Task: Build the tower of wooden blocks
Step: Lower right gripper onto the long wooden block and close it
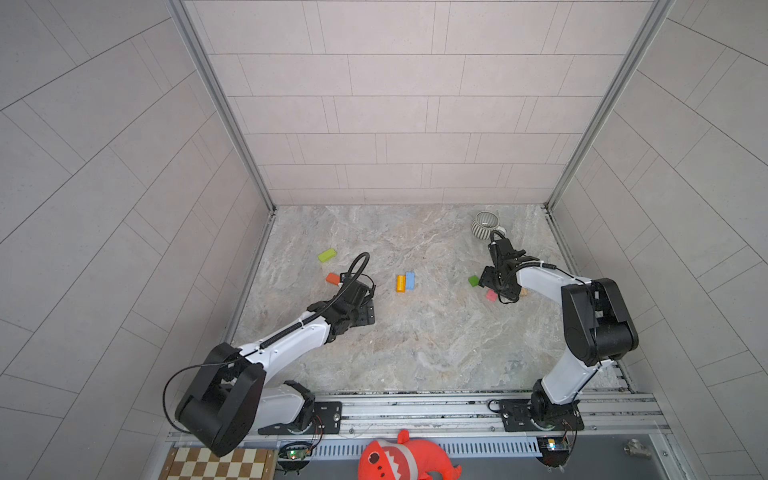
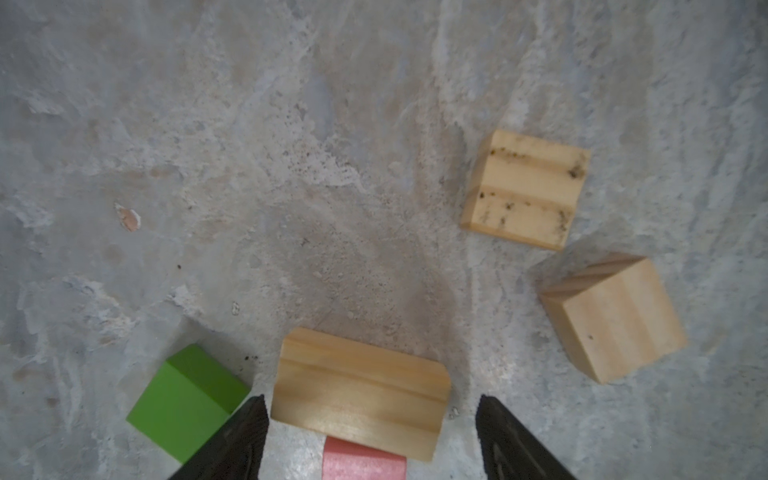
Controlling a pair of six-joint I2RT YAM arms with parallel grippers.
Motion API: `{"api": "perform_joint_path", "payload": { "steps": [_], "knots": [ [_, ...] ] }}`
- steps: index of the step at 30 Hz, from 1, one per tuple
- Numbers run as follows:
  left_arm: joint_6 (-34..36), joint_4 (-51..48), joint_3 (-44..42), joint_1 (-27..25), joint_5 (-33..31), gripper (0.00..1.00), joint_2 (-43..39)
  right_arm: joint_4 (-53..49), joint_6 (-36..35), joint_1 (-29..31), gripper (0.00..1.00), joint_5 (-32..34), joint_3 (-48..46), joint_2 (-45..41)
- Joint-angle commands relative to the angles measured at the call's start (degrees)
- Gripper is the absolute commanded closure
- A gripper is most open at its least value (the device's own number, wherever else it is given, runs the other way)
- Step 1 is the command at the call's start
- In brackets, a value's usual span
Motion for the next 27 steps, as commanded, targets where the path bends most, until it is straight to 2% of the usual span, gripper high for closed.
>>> {"api": "perform_joint_path", "payload": {
  "steps": [1, 12, 18, 22, 27],
  "knots": [
    [0.6, -0.7, 0.3, -0.1, -0.2, 0.08, 0.6, -0.1, 1.5, -0.3, 0.20, 1.4, 1.5, 1.1],
    [0.1, -0.7, 0.7, 0.0, -0.3, 0.08, 1.3, 0.1, 1.3, -0.5, 0.29, 0.7, 2.8, 3.8],
    [0.2, -0.9, 0.7, -0.1, -0.7, 0.08, 1.4, 0.5, 1.1, -0.5, 0.41, 0.1, 2.7, 4.0],
    [0.0, -0.8, 0.6, 0.0, -0.7, 0.08, 1.1, 0.6, -0.2, -0.5, 0.56, -0.7, 2.4, 3.1],
    [-0.1, -0.5, 0.2, 0.0, -1.0, 0.08, 0.2, -0.6, -2.9, -0.6, 0.61, -1.9, 2.1, 0.9]
  ]
}}
